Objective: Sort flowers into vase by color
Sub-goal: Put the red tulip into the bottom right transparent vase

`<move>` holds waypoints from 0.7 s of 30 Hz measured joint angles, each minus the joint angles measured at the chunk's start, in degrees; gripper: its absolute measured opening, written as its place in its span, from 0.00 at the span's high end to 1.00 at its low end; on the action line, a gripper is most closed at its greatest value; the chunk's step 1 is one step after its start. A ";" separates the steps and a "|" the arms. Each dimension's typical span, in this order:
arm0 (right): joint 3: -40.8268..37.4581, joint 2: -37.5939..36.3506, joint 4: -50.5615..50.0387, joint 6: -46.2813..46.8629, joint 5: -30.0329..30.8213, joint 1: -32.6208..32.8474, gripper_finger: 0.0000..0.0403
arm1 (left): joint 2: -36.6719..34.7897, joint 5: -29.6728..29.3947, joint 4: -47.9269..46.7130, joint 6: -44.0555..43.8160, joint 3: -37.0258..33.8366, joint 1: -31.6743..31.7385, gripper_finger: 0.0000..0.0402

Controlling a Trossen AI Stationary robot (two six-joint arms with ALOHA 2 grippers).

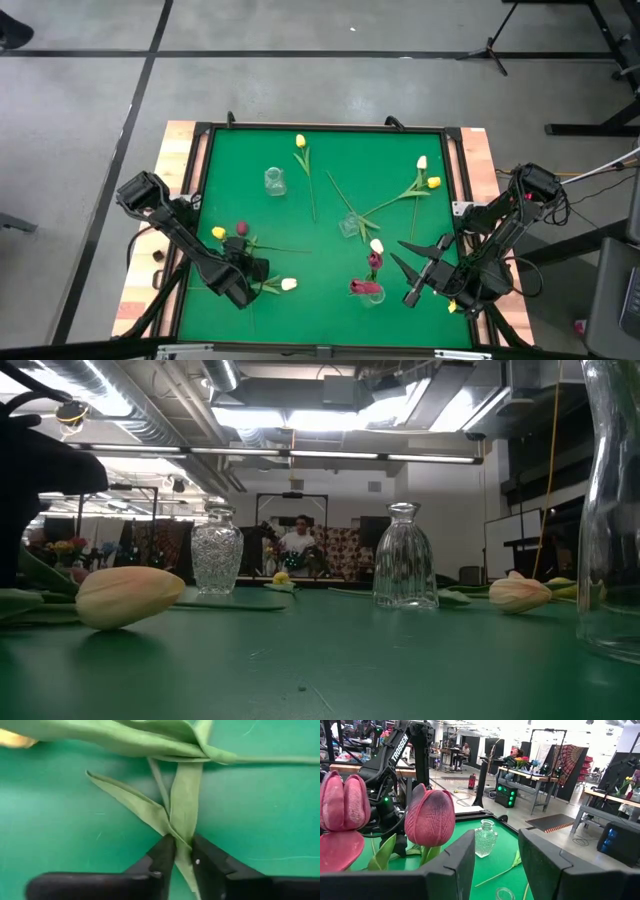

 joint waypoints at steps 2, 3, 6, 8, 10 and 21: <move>-0.01 0.00 0.02 0.01 0.00 0.00 0.62 | 0.01 -0.18 -0.11 0.00 -0.04 0.00 0.92; -0.01 0.00 0.01 0.01 0.00 0.00 0.62 | 0.02 -0.32 -0.13 0.03 -0.04 0.00 0.95; -0.01 0.00 0.02 0.00 0.01 0.00 0.62 | -0.17 -1.24 -0.05 -0.01 -0.15 -0.17 0.98; -0.01 0.00 0.00 0.00 0.00 0.00 0.62 | -0.02 -2.74 -1.44 -0.05 0.98 -0.19 0.98; -0.01 0.00 0.02 0.00 0.00 0.01 0.62 | 0.65 -7.06 -5.92 0.10 2.64 0.32 0.99; -0.01 0.00 0.02 0.02 0.02 0.00 0.62 | 0.15 -17.59 -15.86 5.89 11.33 2.95 1.00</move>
